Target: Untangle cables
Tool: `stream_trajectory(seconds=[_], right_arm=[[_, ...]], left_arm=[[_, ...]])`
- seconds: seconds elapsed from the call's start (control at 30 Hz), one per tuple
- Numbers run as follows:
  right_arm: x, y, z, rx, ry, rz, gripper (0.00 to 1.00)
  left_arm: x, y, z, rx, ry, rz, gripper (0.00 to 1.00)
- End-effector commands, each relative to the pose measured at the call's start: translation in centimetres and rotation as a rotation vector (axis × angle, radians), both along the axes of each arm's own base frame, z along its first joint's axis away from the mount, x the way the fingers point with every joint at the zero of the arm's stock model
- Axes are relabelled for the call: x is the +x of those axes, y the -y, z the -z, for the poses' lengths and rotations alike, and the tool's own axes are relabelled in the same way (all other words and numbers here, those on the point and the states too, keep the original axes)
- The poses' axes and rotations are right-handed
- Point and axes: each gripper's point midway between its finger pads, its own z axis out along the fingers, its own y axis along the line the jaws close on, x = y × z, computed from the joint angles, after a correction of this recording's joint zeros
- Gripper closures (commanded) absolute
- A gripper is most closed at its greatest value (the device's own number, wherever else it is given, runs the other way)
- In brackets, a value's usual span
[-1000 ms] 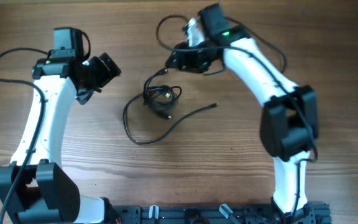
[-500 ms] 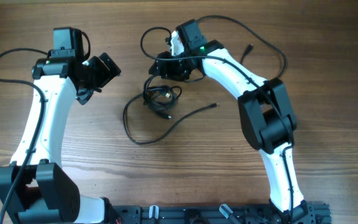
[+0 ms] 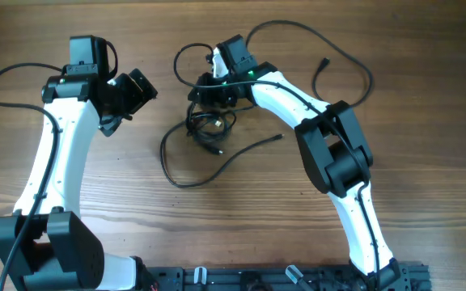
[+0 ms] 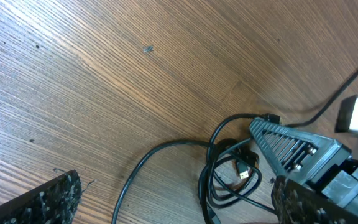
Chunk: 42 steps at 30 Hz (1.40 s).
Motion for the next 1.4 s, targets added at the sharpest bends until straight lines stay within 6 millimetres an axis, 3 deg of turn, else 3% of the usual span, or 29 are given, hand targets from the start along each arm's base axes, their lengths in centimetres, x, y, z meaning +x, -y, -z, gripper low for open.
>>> stream_trajectory(seconds=[0.0, 0.1, 0.2, 0.5, 0.57, 0.7, 0.8, 1.03, 1.23, 1.37], right_arm=[[0.1, -0.2, 0.2, 0.007, 0.006, -0.010, 0.92], [-0.2, -0.5, -1.1, 0.042, 0.038, -0.063, 0.95], [-0.3, -0.9, -4.2, 0.087, 0.099, -0.108, 0.95], [-1.7, -0.7, -19.5, 0.246, 0.326, -0.153, 0.96], [-2.3, -0.3, -22.4, 0.270, 0.370, -0.153, 0.96], [-3.3, 0.2, -25.7, 0.309, 0.416, -0.168, 0.96], [-3.9, 0.7, -26.7, 0.333, 0.410, -0.187, 0.95], [-3.5, 2.8, -24.9, 0.273, 0.348, -0.167, 0.96], [-2.8, 4.6, -24.0, 0.245, 0.311, -0.135, 0.96], [-2.3, 5.2, -24.0, 0.243, 0.311, -0.121, 0.96]], left_arm=[[0.0, -0.2, -0.2, 0.003, 0.002, -0.019, 0.00], [0.1, -0.2, -0.2, 0.003, 0.003, -0.019, 0.00], [0.1, -0.2, -0.2, 0.003, 0.003, -0.019, 0.00], [0.0, -0.2, -0.2, 0.003, 0.002, -0.018, 0.00], [0.0, -0.2, -0.2, 0.003, 0.002, -0.018, 0.00], [0.0, -0.2, -0.2, 0.003, 0.001, -0.018, 0.00], [0.0, 0.1, -0.1, 0.001, 0.001, -0.012, 0.00], [0.4, 2.2, -0.6, -0.100, 0.026, 0.044, 0.00], [1.4, 6.6, -2.4, -0.314, 0.131, 0.232, 0.00], [0.9, 8.7, -2.1, -0.395, 0.140, 0.313, 0.00]])
